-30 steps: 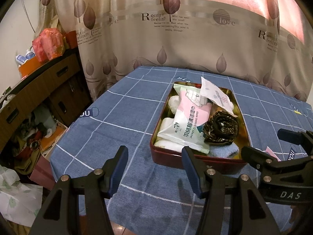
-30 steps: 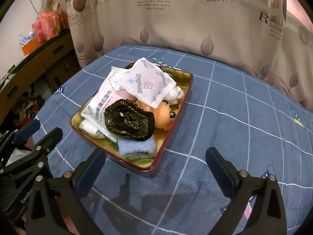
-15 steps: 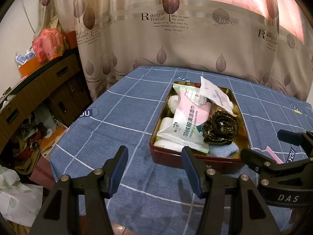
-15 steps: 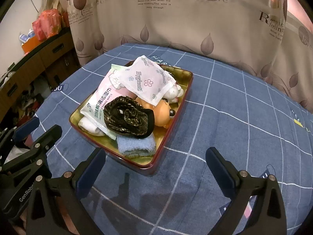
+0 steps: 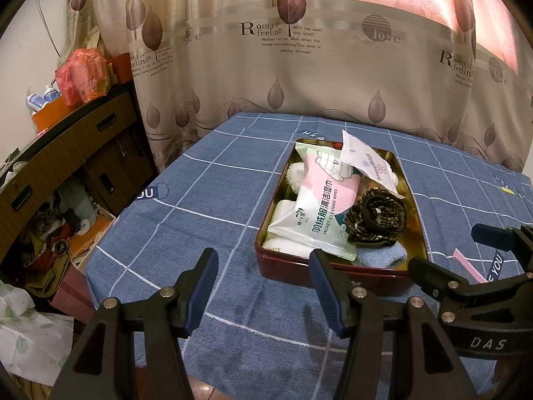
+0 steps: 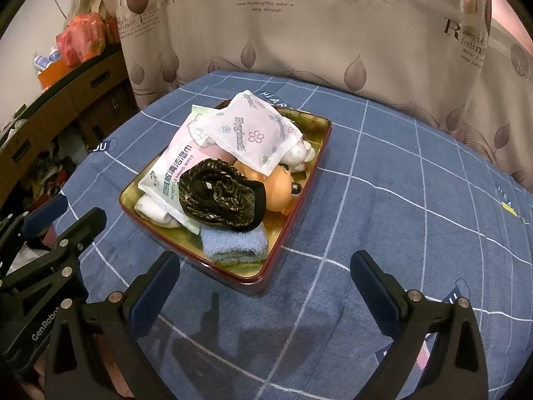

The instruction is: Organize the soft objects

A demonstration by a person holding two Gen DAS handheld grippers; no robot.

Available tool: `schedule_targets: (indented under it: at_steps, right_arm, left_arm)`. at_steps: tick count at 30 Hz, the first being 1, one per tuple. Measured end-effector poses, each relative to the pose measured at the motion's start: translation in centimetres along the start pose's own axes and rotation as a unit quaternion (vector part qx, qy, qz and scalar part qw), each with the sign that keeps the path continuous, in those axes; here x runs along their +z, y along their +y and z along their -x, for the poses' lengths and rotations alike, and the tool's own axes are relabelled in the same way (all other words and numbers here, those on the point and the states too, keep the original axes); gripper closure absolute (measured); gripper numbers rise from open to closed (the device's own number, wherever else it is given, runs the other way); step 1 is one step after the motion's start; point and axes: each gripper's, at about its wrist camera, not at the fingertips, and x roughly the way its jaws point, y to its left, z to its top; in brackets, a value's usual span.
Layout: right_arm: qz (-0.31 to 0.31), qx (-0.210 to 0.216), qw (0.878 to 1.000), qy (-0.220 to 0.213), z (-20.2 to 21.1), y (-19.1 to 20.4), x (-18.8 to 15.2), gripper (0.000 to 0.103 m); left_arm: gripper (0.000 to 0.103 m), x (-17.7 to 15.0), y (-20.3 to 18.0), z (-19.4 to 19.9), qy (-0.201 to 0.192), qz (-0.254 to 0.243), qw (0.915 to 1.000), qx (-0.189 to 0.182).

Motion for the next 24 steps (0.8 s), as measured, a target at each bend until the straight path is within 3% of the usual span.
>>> schedule_targets:
  at_steps: [24]
  right_arm:
    - [0.001, 0.0, 1.0, 0.008, -0.26, 0.41, -0.33, 0.002]
  left_arm:
    - [0.045, -0.04, 0.14, 0.19, 0.002, 0.0, 1.0, 0.002]
